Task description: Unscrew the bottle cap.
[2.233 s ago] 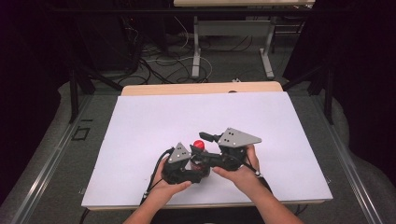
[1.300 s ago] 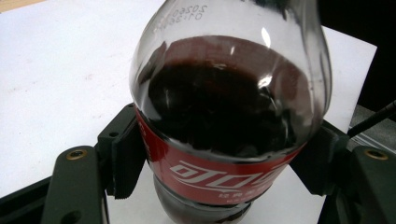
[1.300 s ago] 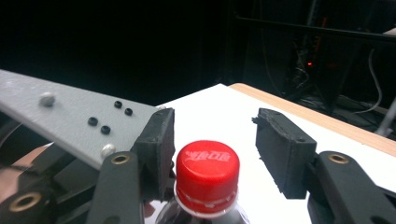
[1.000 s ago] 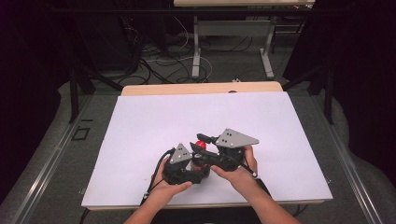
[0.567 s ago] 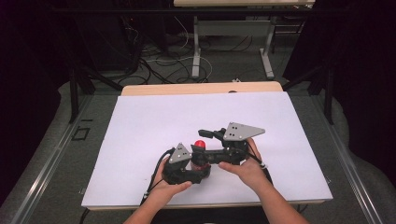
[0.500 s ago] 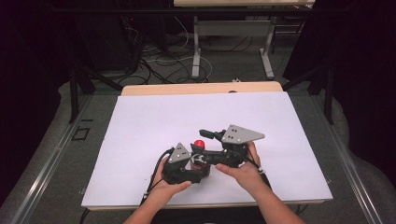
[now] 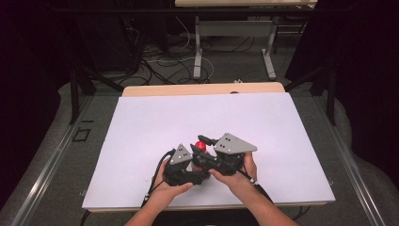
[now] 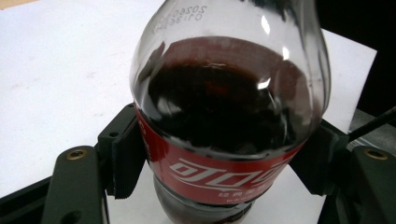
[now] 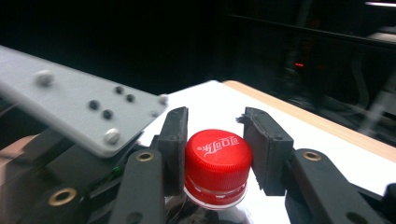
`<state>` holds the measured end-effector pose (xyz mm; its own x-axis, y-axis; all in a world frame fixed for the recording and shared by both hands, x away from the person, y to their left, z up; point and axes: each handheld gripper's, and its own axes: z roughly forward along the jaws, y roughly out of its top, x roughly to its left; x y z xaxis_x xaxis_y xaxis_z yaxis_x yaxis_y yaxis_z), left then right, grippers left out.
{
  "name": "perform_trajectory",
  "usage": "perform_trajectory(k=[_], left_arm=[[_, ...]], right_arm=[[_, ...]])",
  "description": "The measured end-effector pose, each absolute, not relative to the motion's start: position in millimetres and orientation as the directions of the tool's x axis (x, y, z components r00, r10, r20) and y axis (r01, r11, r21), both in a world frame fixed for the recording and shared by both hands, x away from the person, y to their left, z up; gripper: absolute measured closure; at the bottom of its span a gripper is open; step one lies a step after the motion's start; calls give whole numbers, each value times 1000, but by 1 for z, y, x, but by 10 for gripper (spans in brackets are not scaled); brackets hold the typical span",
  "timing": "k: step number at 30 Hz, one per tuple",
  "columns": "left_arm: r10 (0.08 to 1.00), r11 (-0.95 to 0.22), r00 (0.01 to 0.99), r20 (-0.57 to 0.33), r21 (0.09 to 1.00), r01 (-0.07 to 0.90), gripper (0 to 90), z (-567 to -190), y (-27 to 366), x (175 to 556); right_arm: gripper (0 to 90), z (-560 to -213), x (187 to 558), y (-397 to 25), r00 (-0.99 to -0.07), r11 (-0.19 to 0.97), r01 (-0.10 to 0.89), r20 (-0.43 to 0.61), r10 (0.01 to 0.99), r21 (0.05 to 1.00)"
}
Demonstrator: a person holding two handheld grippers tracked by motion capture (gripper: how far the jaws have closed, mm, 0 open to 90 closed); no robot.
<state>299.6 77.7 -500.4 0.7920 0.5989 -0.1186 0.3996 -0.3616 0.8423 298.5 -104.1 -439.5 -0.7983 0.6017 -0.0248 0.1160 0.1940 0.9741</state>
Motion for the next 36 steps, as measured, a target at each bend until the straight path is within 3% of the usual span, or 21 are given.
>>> perform_trajectory(k=[1,4,6,10,12,13,14,20,22,27,36], left_arm=[[595,-361,795,-120,843,398,298,-500,78,299],[572,-357,809,-134,847,393,298,-498,77,297],[553,-365,822,-132,849,382,298,-497,76,297],[559,-367,820,-126,849,380,298,-497,76,297],[568,-368,814,-120,848,382,298,-498,77,299],[576,-369,808,-121,844,389,298,-498,77,299],[595,-364,796,-113,845,392,298,-499,78,300],[601,-356,790,-118,846,397,298,-500,77,299],[602,-356,790,-118,846,397,298,-500,77,299],[600,-363,791,-115,843,398,298,-500,78,299],[601,-356,790,-117,846,397,298,-498,79,299]], right_arm=[[611,-439,298,-104,-798,194,116,-25,602,974],[614,-435,322,-121,-926,205,110,25,376,973],[614,-434,332,-127,-957,204,102,41,286,974],[606,-434,339,-130,-976,219,74,26,215,973],[566,-434,337,-129,-970,215,74,21,241,974],[471,-434,335,-128,-962,204,76,18,272,976],[453,-432,328,-126,-947,170,102,43,319,980],[480,-434,298,-105,-809,176,84,-36,587,981],[498,-436,295,-100,-776,167,88,-38,629,982],[531,-439,297,-99,-747,189,109,-45,663,976],[606,-436,295,-110,-801,171,123,-4,599,978]])
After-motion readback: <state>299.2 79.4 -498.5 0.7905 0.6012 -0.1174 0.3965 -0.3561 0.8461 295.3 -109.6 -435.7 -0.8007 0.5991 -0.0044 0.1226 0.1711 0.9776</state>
